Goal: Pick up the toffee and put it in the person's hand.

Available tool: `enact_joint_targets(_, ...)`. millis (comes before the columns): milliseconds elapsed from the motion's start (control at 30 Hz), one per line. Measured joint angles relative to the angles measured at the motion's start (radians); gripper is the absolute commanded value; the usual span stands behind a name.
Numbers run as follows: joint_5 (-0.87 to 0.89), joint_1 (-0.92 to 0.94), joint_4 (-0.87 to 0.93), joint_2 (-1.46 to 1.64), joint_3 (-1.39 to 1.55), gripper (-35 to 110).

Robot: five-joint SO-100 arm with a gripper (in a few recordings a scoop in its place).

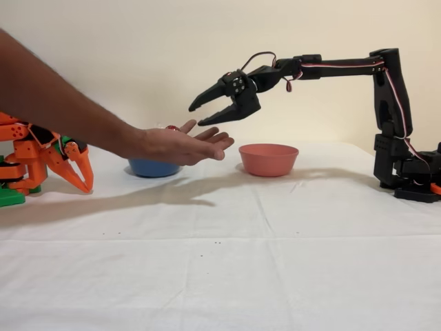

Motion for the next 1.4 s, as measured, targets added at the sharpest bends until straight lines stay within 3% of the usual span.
enact_joint_targets(500, 0.146, 0.117, 0.025, 0.403, 0.304, 4)
enact_joint_targets(1033, 0.293, 0.227, 0.379, 0.893, 0.581, 0)
enact_joint_targets(1400, 0.239, 0.299, 0.365, 1.246, 0.963, 0)
